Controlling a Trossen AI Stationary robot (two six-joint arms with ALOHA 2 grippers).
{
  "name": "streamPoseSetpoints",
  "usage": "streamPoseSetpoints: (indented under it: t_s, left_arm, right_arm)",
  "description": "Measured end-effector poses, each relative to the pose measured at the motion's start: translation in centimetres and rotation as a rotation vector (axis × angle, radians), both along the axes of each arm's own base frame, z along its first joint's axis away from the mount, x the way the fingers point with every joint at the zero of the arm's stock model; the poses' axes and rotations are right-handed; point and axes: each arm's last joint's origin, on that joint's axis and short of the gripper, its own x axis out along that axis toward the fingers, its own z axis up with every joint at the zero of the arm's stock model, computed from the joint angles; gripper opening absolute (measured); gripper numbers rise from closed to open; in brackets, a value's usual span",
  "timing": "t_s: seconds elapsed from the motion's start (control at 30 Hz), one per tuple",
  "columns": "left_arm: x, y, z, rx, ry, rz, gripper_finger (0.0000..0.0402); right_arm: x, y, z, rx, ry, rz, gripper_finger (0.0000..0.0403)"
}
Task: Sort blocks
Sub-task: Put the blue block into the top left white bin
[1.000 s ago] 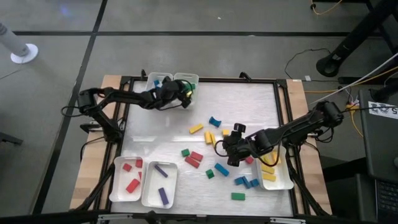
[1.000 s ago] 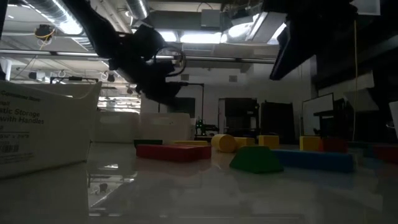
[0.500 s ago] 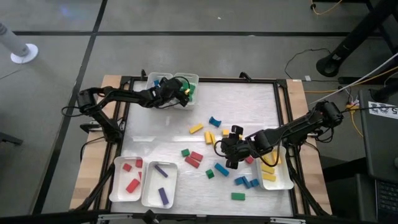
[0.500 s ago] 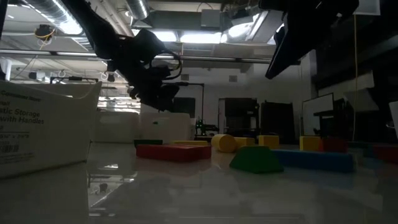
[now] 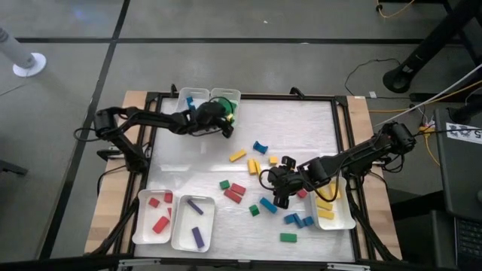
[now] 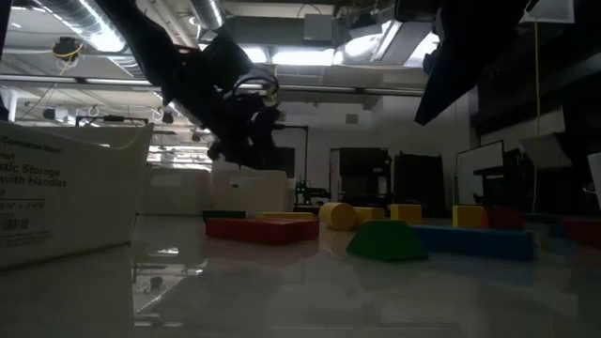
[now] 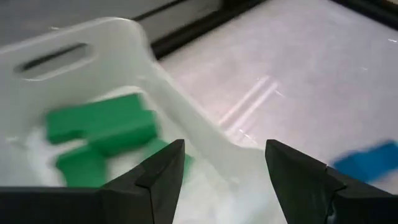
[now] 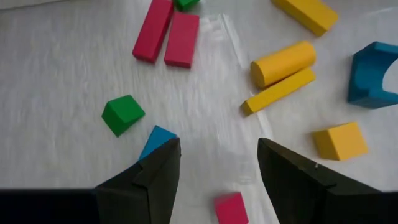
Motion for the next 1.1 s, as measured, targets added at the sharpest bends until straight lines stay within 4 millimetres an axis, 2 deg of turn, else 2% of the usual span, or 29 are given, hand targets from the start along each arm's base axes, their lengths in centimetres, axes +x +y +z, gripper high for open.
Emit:
streamPoseSetpoints:
  t_s: [0.23, 0.7, 0.87, 1.1]
  left_arm:
    - [1.5, -4.1, 0.0, -0.011, 0.002, -0.215, 0.0210]
    - [2.8, -12.4, 0.0, 0.021, 0.016, -0.503, 0.0210]
    - [2.7, -14.5, 0.0, 0.022, 0.015, -0.569, 0.0210]
    - [2.6, -16.4, 0.0, 0.021, 0.014, -0.628, 0.0210]
  right_arm:
    - [-0.2, 0.6, 0.0, 0.034, 0.001, -0.018, 0.0211]
    - [-2.9, 5.8, 0.0, 0.145, 0.001, -0.003, 0.0211]
    - [-4.4, 7.9, 0.0, 0.198, 0.005, -0.016, 0.0211]
    - [-6.0, 10.2, -0.2, 0.179, -0.026, 0.013, 0.0211]
